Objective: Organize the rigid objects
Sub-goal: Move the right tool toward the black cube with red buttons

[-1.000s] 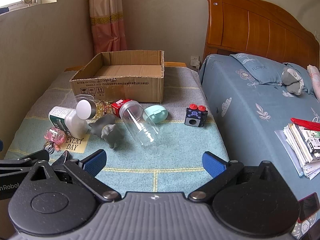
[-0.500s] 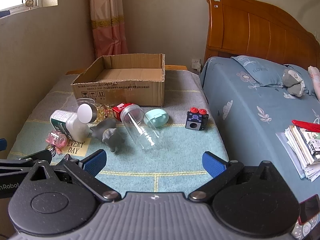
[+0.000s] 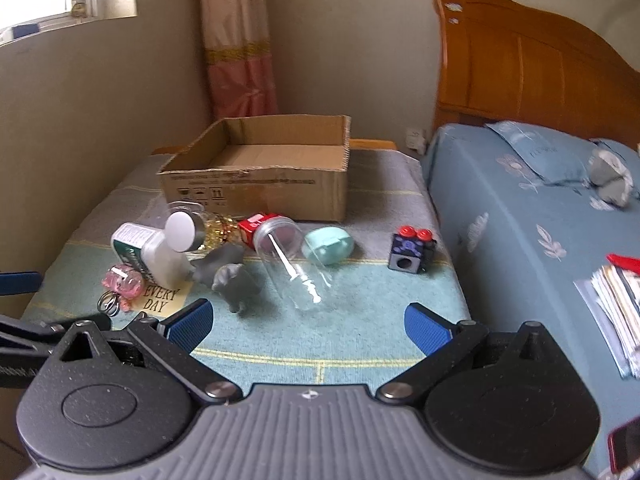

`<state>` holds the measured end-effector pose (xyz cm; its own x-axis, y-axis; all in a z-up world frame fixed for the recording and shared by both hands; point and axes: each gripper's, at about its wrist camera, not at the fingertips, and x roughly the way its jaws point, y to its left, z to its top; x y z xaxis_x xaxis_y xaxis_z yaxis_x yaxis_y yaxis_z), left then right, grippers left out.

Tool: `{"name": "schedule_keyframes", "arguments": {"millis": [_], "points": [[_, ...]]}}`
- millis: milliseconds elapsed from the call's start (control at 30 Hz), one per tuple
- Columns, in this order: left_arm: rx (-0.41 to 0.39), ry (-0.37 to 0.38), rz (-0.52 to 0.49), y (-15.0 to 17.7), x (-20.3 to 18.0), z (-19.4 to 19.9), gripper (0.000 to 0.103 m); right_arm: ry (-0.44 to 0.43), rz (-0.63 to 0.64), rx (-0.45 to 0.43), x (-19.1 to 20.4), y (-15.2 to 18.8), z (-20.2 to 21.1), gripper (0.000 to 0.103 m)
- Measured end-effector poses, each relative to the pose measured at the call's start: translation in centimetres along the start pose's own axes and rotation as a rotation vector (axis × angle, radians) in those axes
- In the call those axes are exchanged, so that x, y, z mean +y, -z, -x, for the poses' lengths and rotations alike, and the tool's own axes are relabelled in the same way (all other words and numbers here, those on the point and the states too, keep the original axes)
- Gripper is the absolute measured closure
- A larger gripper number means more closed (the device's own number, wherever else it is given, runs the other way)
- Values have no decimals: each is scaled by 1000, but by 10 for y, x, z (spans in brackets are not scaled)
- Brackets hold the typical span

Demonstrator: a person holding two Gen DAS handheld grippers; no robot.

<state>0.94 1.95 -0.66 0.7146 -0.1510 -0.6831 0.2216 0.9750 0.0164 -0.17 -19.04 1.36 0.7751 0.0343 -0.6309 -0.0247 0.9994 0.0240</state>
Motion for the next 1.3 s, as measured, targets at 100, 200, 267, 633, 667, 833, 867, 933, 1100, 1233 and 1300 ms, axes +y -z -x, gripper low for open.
{"name": "schedule_keyframes", "arguments": {"millis": [100,200,267,633,667,833,867,933,1100,1233,1300], "points": [[36,10,-14,11,3,-13,1,1,17,-1,0,0,-4,0],[84,18,-2,21,8,-29,1,-6,5,14,-2,2,-10,0],[111,25,3,27,12,-40,1,-10,5,26,-2,3,-14,0],[198,-12,15,43,37,-64,1,-7,6,75,-6,6,-37,0],[198,-14,20,44,40,-64,1,-5,7,81,-6,6,-40,0],[205,-53,43,44,57,-64,1,-1,15,112,-9,11,-51,0],[205,-61,51,43,60,-64,1,0,18,119,-10,12,-53,0],[209,-76,76,43,69,-66,1,3,22,132,-11,14,-57,0],[207,-139,144,38,86,-73,1,5,19,162,-17,20,-65,0],[204,-131,146,38,81,-69,1,2,8,170,-23,22,-69,0],[178,-70,119,38,72,-64,1,-5,6,168,-25,23,-70,0]]}}
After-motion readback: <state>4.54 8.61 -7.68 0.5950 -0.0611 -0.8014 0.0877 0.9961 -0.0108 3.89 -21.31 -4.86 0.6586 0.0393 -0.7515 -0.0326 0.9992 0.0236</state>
